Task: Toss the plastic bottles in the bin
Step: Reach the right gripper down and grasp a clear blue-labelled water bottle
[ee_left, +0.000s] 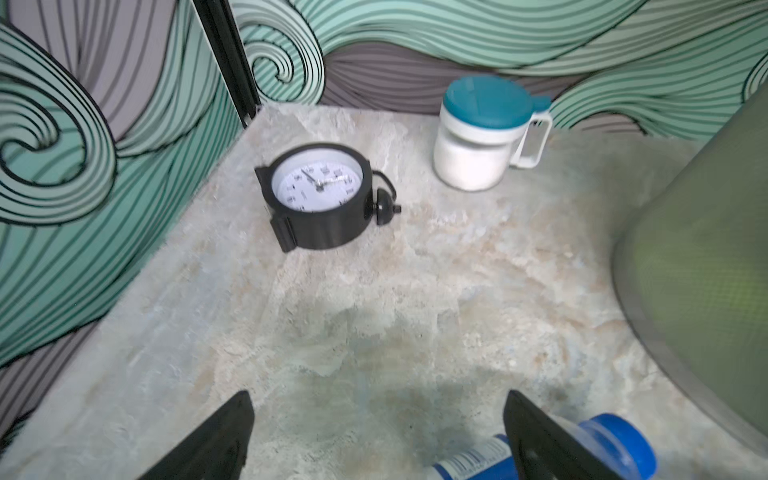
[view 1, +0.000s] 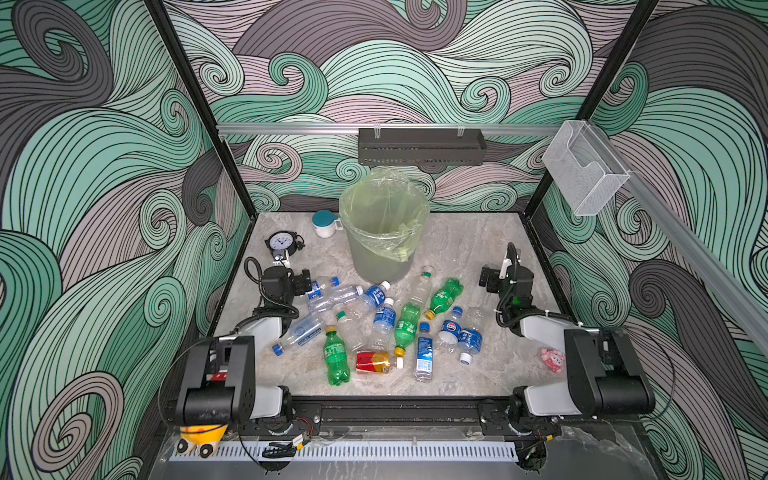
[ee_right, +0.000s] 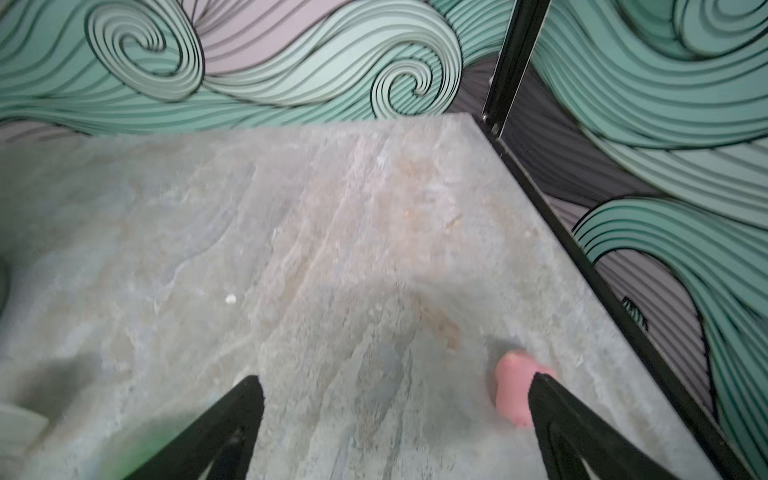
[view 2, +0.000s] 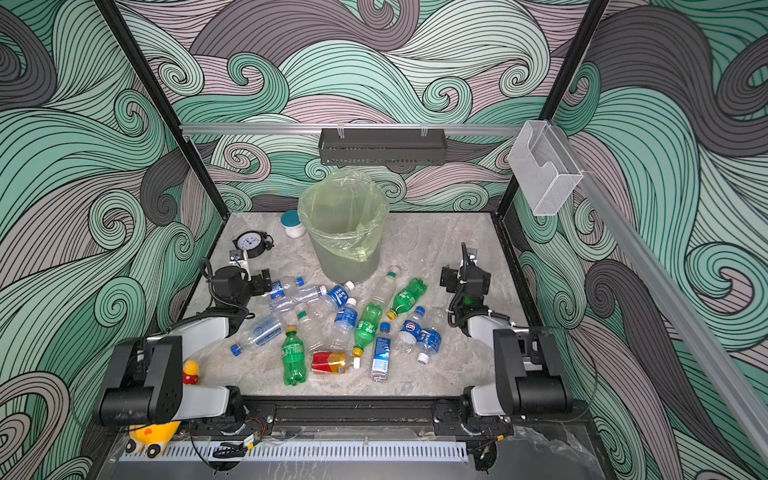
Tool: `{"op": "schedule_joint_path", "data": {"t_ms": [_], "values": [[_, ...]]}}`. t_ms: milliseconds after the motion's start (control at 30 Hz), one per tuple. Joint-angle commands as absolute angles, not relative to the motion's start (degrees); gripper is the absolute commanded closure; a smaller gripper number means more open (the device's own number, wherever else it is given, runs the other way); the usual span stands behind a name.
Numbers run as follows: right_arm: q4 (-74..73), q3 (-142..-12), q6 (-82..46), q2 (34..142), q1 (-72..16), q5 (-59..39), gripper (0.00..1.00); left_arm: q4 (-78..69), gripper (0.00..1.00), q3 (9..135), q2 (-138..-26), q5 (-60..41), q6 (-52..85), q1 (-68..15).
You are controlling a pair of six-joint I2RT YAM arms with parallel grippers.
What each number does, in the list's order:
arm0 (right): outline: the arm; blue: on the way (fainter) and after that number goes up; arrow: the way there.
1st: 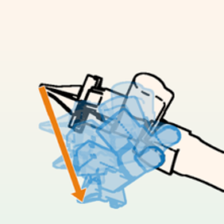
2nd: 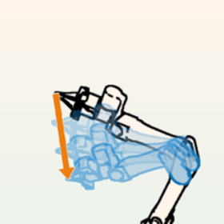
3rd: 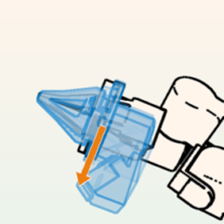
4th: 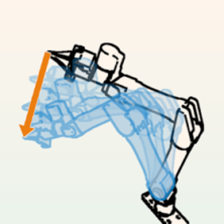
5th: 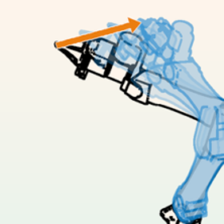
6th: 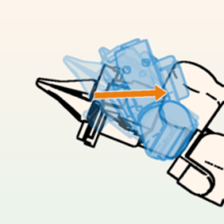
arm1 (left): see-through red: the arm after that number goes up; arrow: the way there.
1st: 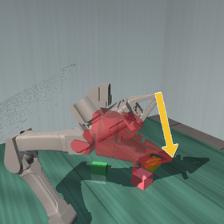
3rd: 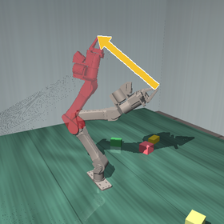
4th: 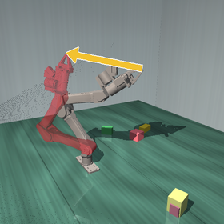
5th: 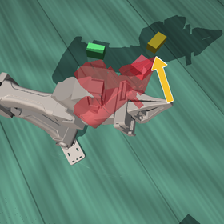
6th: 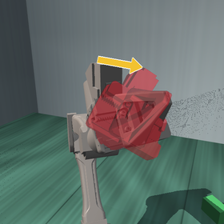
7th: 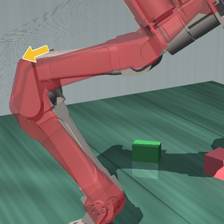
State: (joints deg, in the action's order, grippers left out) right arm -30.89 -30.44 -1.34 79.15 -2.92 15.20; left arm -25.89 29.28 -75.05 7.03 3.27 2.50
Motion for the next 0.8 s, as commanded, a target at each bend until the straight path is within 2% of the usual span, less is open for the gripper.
{"op": "schedule_joint_path", "data": {"t_ms": [0, 167, 400, 633, 767], "values": [[-13.4, -35.2, -4.8, 72.4, -4.2, 20.7, 0.00, -13.2, 0.05, 35.1, -69.0, 7.7, 7.0, 2.5], [10.8, -45.1, -10.2, 66.4, -7.2, 23.0, 0.00, 2.8, 0.05, 42.4, -62.3, 9.7, 10.2, 2.1], [36.1, -52.0, -22.1, 63.2, -10.7, 15.2, 0.00, 24.4, 0.05, 52.5, -60.7, 5.8, 10.3, 2.1], [51.8, -53.2, -22.3, 63.1, -11.5, 5.3, 0.01, 36.5, 0.04, 56.3, -58.2, 1.8, 8.5, 2.1], [54.3, -51.8, -23.2, 62.4, -11.5, 1.2, 0.04, 38.7, 0.03, 56.6, -56.4, -1.0, 8.0, 2.1]]}}
